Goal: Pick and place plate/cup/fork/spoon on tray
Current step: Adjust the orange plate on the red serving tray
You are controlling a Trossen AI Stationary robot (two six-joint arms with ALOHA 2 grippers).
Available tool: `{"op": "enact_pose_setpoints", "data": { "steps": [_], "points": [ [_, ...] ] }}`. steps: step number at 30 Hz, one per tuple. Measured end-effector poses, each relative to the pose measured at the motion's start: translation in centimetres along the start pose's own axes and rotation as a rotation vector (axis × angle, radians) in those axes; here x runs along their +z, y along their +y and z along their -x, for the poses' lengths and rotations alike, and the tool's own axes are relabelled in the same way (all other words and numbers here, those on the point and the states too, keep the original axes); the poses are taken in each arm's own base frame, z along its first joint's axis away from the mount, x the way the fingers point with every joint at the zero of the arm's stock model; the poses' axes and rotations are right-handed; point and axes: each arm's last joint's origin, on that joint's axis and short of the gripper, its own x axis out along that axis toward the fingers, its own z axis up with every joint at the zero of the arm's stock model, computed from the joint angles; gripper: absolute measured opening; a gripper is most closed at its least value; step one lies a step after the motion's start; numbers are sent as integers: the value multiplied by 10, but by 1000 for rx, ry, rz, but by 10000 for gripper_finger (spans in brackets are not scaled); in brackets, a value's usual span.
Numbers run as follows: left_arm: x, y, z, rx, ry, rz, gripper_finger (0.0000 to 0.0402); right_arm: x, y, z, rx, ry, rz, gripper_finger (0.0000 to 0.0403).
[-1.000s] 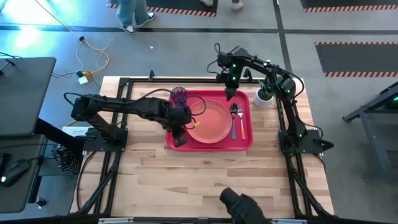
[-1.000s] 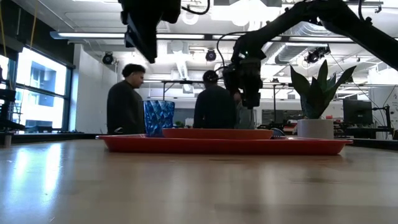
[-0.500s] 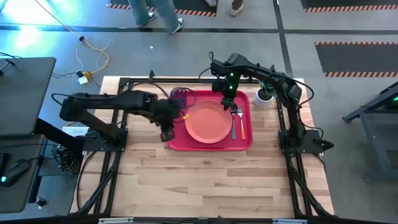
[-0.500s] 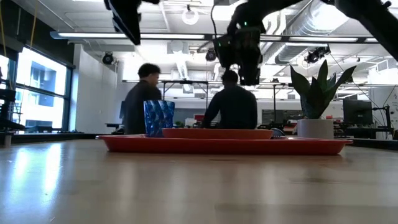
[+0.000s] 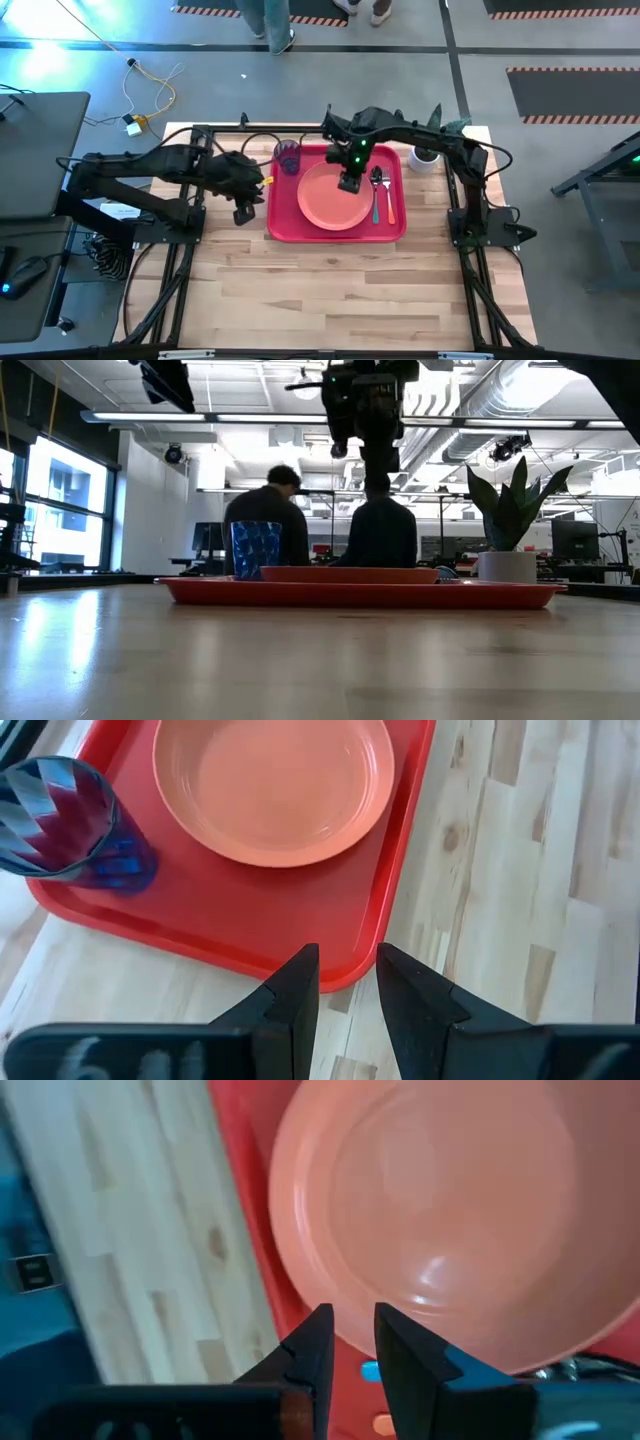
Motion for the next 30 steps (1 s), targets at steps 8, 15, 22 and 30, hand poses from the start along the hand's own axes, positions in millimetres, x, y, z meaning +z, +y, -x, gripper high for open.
{"op": "enact_pose_setpoints", "data": {
  "steps": [8,15,22,30],
  "points": [
    [-15,5,11,-17,-50,-44,92,5,41,-18,-120,-18,41,67],
    [-28,9,19,-28,-91,-45,92,0,67,-30,-300,-9,-24,67],
    [-38,12,20,-32,-104,-44,92,-11,83,-36,-461,19,-140,67],
    [-39,13,20,-32,-105,-64,92,-29,97,-38,-658,77,-213,67]
  ]
}}
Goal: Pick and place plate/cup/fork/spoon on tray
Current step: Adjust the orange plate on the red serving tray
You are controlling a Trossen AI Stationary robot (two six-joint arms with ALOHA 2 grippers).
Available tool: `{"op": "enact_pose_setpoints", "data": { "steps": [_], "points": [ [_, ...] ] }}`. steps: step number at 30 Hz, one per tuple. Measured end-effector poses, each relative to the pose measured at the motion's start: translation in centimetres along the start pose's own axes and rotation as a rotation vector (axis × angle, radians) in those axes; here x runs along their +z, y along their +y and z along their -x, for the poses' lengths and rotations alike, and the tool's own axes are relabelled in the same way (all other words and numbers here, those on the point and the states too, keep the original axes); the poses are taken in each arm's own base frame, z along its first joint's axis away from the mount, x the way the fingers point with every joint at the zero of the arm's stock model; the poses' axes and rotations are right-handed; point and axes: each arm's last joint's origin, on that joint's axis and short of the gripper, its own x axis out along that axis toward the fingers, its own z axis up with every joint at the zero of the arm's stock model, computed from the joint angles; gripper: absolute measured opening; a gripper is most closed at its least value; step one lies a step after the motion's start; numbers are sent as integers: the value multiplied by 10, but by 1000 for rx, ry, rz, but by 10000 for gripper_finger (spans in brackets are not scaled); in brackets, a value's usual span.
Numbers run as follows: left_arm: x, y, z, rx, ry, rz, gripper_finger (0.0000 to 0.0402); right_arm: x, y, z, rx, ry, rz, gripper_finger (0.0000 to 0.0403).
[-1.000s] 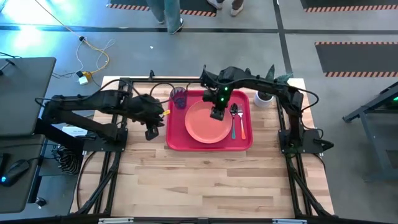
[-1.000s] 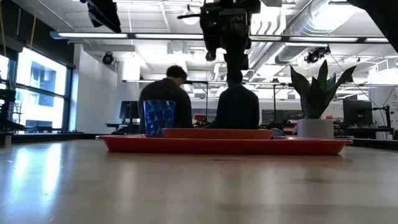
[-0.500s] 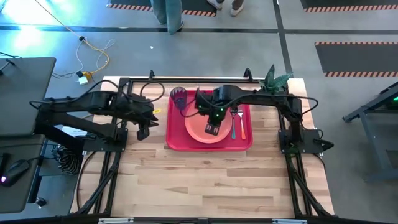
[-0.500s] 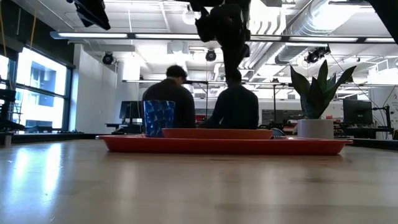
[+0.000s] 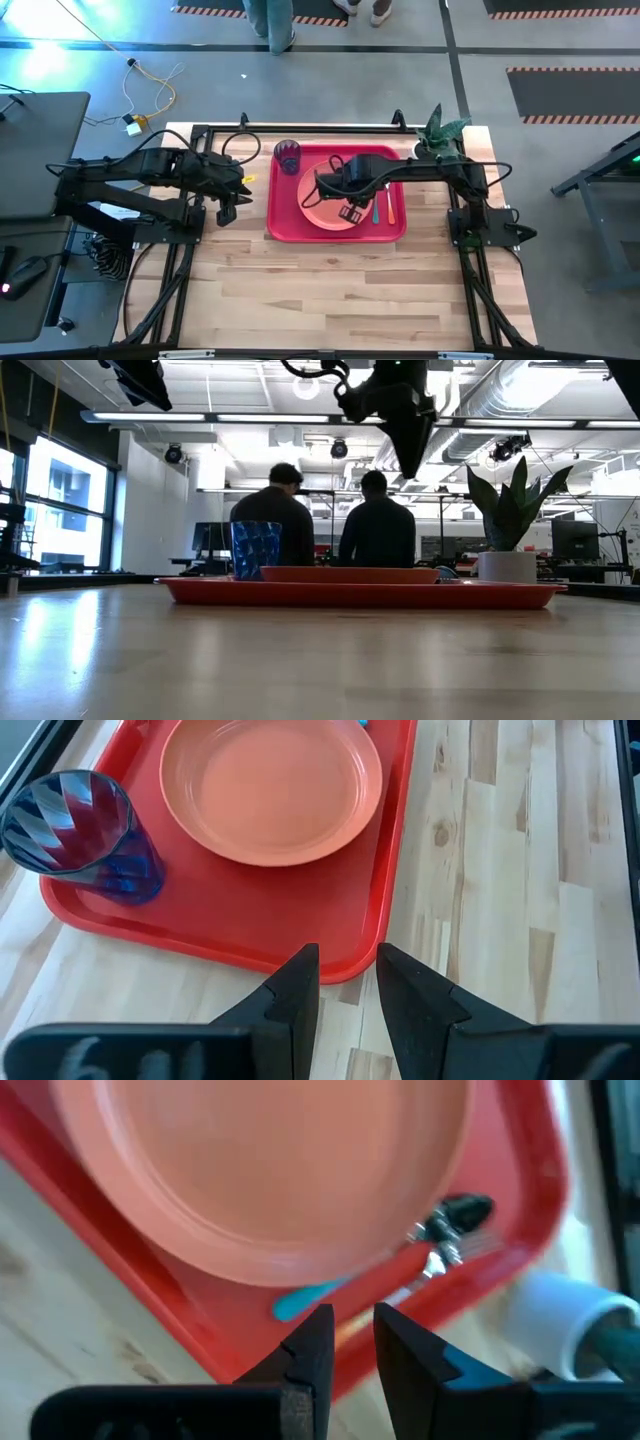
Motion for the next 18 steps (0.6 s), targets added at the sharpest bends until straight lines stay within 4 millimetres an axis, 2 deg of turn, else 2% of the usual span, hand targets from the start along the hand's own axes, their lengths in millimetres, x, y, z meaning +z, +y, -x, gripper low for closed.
{"op": "enact_pose_setpoints", "data": {
  "steps": [3,6,11,18],
  "points": [
    [0,0,0,0,0,-5,92,-5,3,1,-43,1,14,67],
    [0,0,0,0,0,-5,92,-14,3,-6,-53,12,27,67],
    [0,0,0,0,0,-6,92,-47,-9,-26,-74,63,-12,67],
    [2,0,0,-4,-19,-3,92,-85,-28,-37,70,-79,-163,67]
  ]
}}
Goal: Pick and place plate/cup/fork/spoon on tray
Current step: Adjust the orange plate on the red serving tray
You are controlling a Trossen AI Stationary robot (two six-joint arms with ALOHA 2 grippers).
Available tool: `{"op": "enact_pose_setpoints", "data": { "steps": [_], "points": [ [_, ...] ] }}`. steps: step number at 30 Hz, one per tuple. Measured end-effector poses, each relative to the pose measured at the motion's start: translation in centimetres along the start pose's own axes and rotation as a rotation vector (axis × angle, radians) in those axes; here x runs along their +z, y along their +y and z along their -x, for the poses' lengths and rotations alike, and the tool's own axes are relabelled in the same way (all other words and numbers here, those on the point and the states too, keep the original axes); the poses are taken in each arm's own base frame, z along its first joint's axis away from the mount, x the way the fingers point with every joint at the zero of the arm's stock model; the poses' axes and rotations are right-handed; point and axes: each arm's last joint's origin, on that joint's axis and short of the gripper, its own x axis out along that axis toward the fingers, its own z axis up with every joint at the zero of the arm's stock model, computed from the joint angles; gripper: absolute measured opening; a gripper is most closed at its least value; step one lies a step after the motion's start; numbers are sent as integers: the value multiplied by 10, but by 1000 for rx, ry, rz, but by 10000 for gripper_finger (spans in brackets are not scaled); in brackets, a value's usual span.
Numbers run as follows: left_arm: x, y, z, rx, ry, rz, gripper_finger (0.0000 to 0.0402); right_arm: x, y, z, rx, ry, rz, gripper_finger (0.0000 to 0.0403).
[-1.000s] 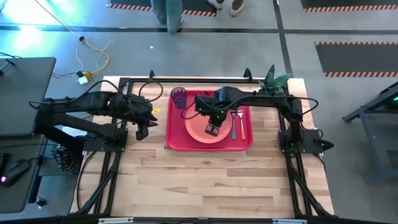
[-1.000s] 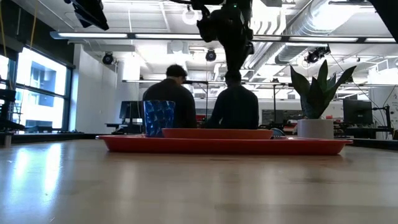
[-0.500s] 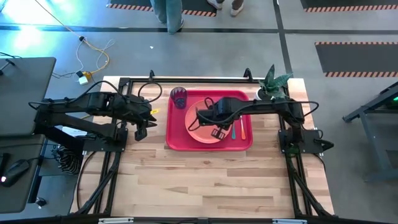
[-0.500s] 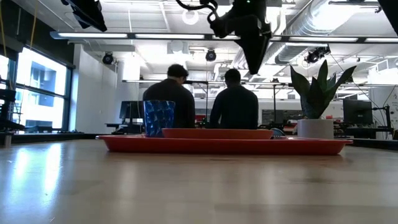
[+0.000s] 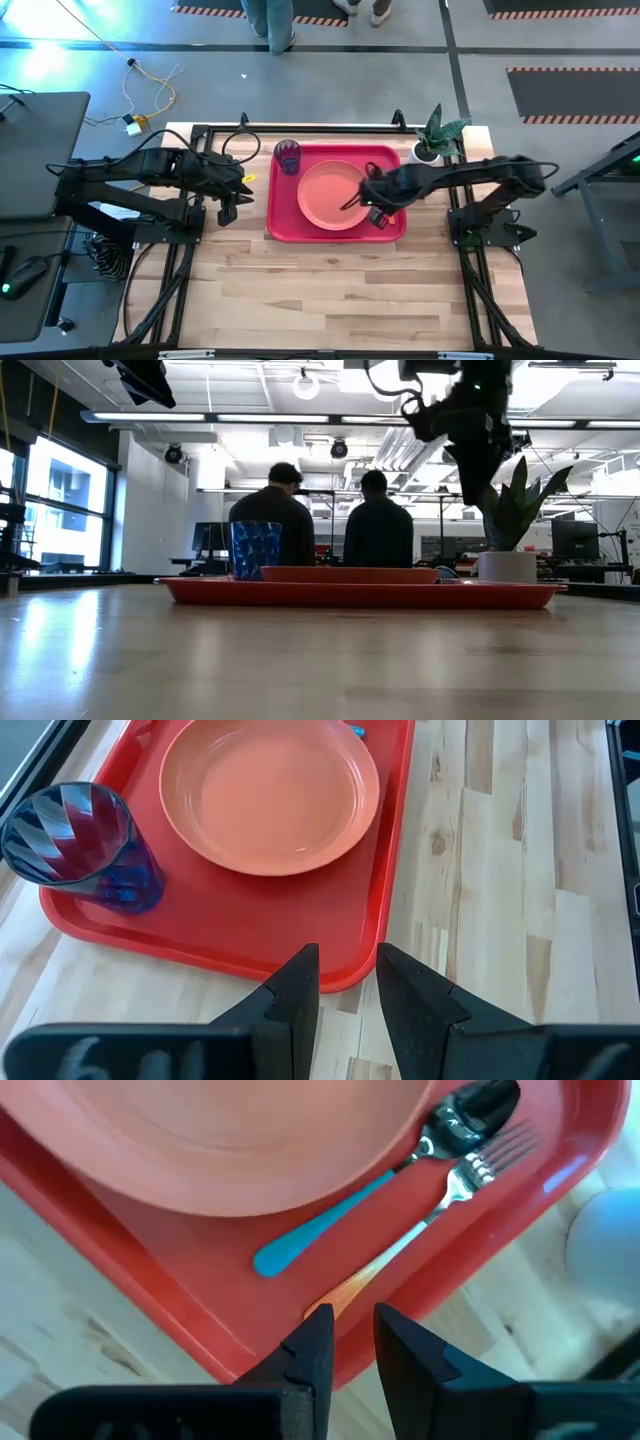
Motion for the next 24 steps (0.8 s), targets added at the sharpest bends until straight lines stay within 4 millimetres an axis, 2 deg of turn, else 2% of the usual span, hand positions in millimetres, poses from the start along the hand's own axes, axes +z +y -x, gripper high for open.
{"op": "enact_pose_setpoints", "data": {
  "steps": [5,9,16,24],
  "points": [
    [0,0,0,0,-3,0,92,-20,-19,-13,78,-56,-117,67],
    [0,0,0,0,-3,2,92,-27,-31,-33,121,-80,-218,67],
    [1,0,0,-1,-10,26,92,-24,-43,-70,213,-125,-322,67],
    [1,0,0,-1,-11,28,92,-19,-57,-85,235,-167,-395,67]
  ]
}}
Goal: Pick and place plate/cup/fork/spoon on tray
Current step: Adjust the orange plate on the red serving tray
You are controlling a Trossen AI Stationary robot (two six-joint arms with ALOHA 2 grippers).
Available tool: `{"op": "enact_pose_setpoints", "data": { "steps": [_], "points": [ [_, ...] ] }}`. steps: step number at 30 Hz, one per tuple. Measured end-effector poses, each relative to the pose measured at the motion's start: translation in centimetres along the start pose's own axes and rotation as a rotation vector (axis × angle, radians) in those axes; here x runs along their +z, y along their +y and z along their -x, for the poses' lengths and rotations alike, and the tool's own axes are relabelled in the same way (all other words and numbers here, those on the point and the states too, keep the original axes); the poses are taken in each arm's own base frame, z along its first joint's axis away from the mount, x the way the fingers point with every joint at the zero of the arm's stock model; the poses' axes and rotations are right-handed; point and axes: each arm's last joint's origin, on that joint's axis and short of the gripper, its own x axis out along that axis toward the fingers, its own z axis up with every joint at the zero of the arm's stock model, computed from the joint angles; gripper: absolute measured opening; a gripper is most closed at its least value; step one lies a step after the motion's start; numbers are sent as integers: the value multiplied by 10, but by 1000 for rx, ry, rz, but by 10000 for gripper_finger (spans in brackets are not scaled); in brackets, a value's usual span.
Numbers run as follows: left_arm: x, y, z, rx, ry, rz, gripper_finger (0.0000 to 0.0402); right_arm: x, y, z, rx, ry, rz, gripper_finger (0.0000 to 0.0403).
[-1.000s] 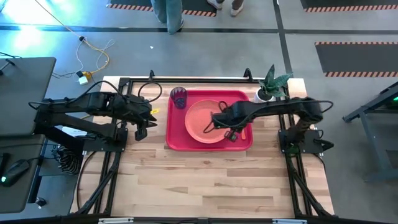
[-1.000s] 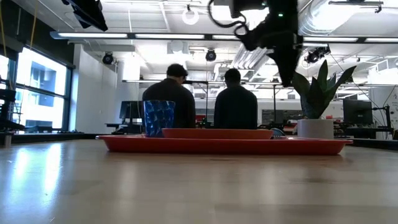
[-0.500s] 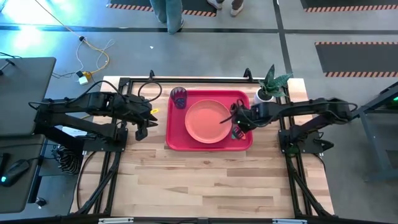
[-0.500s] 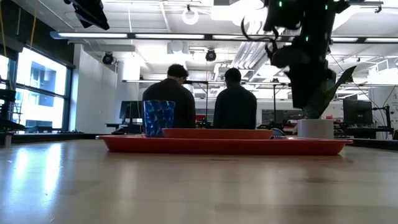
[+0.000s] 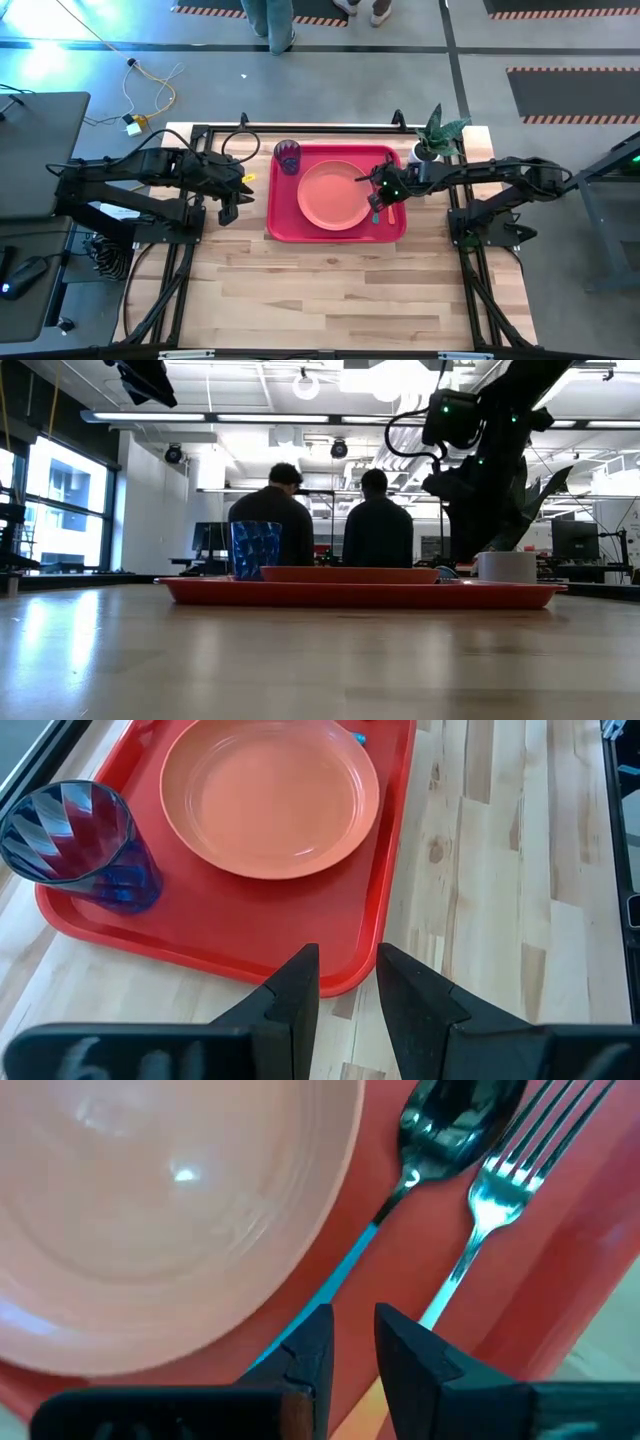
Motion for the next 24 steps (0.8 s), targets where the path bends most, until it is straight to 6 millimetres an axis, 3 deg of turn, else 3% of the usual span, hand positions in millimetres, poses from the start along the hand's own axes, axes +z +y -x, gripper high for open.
{"op": "enact_pose_setpoints", "data": {
  "steps": [12,24],
  "points": [
    [0,0,0,0,-2,0,92,10,-10,-19,-6,-29,-38,67],
    [0,0,0,0,-3,0,92,14,-5,-31,37,-34,-60,67]
  ]
}}
